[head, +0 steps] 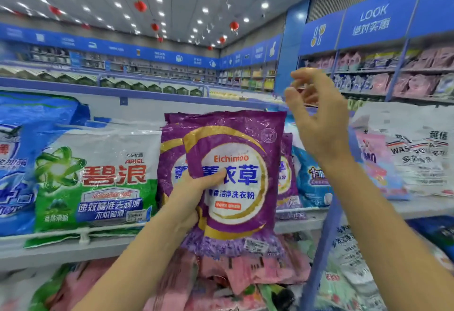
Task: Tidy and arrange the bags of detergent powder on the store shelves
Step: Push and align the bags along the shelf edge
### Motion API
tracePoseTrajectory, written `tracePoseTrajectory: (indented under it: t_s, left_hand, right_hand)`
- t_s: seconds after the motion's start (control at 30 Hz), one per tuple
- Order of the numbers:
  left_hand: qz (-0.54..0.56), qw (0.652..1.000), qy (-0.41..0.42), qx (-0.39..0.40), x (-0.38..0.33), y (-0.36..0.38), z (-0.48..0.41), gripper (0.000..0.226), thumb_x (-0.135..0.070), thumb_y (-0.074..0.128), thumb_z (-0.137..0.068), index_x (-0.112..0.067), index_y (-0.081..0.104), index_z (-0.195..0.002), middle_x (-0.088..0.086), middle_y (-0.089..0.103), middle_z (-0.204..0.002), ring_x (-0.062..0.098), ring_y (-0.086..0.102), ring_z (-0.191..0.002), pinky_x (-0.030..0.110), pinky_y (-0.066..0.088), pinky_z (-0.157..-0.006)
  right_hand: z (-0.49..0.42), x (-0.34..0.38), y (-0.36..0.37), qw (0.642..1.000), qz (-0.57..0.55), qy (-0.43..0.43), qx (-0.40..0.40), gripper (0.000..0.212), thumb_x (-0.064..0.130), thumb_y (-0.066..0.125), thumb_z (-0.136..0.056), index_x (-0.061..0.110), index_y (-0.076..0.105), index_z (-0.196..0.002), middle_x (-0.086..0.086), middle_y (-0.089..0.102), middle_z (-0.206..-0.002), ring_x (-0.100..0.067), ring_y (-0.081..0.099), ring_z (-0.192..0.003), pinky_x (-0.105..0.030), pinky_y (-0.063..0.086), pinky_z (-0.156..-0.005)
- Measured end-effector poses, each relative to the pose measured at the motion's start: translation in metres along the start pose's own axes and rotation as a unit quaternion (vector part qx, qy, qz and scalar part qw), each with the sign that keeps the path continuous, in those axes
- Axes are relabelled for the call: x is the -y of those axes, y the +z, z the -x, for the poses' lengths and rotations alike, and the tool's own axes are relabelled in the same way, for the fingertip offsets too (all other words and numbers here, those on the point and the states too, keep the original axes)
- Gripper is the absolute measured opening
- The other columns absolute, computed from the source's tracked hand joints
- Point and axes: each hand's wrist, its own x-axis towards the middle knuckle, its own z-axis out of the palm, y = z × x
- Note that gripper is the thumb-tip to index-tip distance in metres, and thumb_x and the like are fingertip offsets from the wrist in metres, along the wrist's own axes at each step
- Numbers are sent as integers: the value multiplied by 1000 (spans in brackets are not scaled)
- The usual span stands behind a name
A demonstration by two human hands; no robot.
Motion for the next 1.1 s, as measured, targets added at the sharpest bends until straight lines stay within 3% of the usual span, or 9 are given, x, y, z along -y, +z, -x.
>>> tracePoseTrajectory:
  t_s: [0.1, 0.23, 0.33, 0.47, 0.57, 0.77, 0.9, 1.0, 1.1]
  left_hand:
    - [13, 997, 35, -60, 0, 6, -6, 19, -9, 65, -80, -8, 68, -99, 7, 75, -84, 22, 72, -72, 35, 59, -60]
    - [7, 991, 64, -113, 7, 28, -18, 10, -10, 65, -83, -14, 69, -91, 2, 75, -81, 19, 72, -73, 36, 60, -65]
    - [-9, 990, 63, -128, 10, 45, -25, 6, -10, 68, -80, -12, 69, -86, 3, 75, -79, 20, 72, -72, 38, 60, -69]
    - [-34, 991, 50, -122, 7, 59, -39, 15, -10, 67, -82, -9, 66, -97, 3, 74, -82, 18, 71, -71, 33, 60, -63]
    - [-61, 991, 24, -118, 9, 70, -54, 45, -13, 72, -79, -5, 54, -120, 11, 71, -99, 24, 70, -83, 34, 60, -62]
    - [-102, 978, 71, -168, 8, 86, -80, 34, -26, 64, -89, -8, 59, -118, 7, 69, -99, 19, 63, -84, 34, 51, -80]
    - [-273, 938, 94, -192, 56, 87, -54, 54, -36, 59, -91, -16, 37, -136, 0, 57, -117, 9, 56, -96, 25, 44, -84]
    - [-329, 926, 76, -171, 94, 90, -48, 69, -49, 46, -94, -23, 13, -149, -7, 42, -140, 14, 42, -128, 33, 33, -105]
    - [-394, 899, 83, -171, 110, 88, -57, 71, -50, 38, -95, -26, 1, -150, -7, 33, -151, 21, 38, -134, 36, 32, -106]
  right_hand:
    - [40, -26, -13, 944, -181, 254, 108, 40, 66, 41, -74, 37, 48, -101, 11, 58, -97, -4, 58, -76, -32, 48, -72]
    - [108, -34, 9, 897, -145, 281, 308, 83, 84, 34, -74, 26, 38, -134, 3, 58, -115, -5, 56, -98, -30, 43, -87]
    - [124, -45, 15, 916, -124, 270, 271, 105, 90, 33, -65, 17, 35, -140, -1, 67, -103, -9, 62, -84, -36, 47, -85]
    - [121, -62, 1, 941, -148, 235, 191, 67, 74, 46, -77, 20, 50, -118, 2, 67, -79, -16, 63, -71, -32, 51, -67]
    - [120, -77, -4, 922, -188, 273, 200, 52, 60, 50, -77, 22, 50, -113, 19, 62, -86, 2, 62, -79, -16, 50, -69]
    - [133, -113, 12, 890, -230, 370, 136, 33, 39, 50, -92, 18, 45, -116, 16, 58, -104, -2, 57, -96, -14, 45, -79]
    - [142, -123, 16, 885, -214, 392, 135, 32, 43, 46, -92, 19, 44, -113, 21, 55, -103, 5, 54, -94, -26, 43, -86]
    - [145, -124, 19, 910, -180, 347, 139, 60, 54, 45, -83, 11, 41, -125, 11, 58, -110, -8, 57, -98, -28, 45, -84]
    - [151, -127, 21, 923, -171, 316, 138, 54, 52, 46, -83, 16, 38, -124, 17, 56, -106, 2, 56, -92, -15, 47, -79]
